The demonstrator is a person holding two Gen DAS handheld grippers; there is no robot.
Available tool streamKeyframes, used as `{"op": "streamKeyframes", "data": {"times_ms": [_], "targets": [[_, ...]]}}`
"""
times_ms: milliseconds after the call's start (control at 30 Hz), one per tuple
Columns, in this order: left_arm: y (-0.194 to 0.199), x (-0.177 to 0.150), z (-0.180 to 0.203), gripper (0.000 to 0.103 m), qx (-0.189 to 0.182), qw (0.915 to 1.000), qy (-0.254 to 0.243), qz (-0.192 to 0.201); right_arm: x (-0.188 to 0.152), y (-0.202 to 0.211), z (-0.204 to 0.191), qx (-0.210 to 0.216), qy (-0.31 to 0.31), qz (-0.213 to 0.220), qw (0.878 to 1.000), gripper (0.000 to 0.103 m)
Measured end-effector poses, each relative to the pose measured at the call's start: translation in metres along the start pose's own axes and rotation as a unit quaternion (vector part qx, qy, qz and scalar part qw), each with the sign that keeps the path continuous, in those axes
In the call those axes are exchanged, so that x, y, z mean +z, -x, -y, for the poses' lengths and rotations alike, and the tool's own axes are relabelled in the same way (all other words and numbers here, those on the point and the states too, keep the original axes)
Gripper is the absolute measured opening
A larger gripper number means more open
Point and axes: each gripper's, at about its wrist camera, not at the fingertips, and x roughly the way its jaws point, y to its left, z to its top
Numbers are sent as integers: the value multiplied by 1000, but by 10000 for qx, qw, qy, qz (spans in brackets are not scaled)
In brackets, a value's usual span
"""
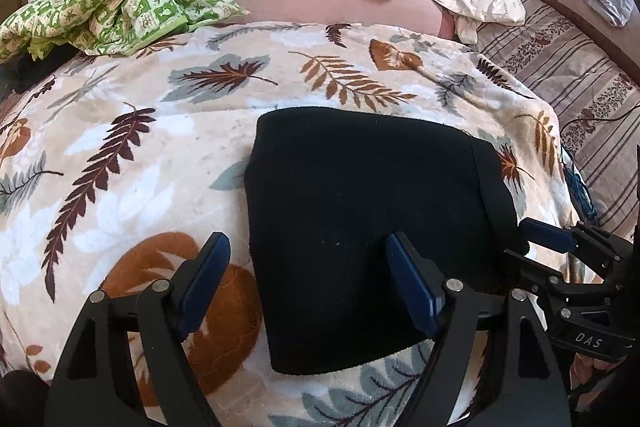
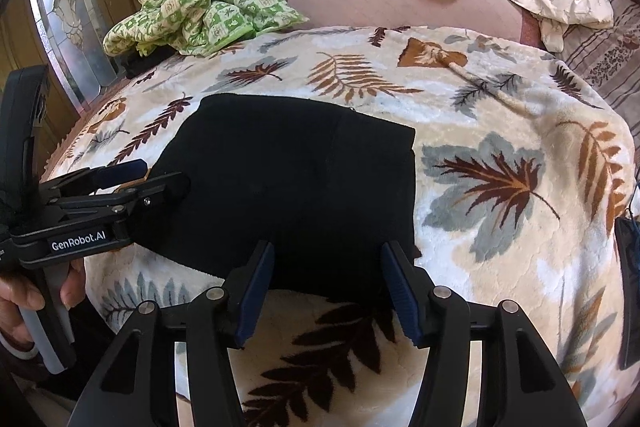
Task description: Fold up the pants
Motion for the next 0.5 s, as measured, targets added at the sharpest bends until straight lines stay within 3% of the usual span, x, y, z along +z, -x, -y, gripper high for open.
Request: {"op": "streamKeyframes", "data": {"times_ms": [133,200,267,400,500], "targets": [[4,3,-3,80,-25,10000,40,52,6,6,7,240,-242,107,9994,59],[8,5,-7,81,-69,9999,104,106,11,10,16,366,-462,214,9980,67],[10,9,-13,81,-188,9995,214,132,15,9,27,390,-683,276,9965,83],[9,12,-30,84,-585,9967,565,86,21,-6,44,576,-967,176,9935,83],[1,12,-39,85,-618,9954,724,-47,24,-23,56,748,-1254,54,9893,84]]}}
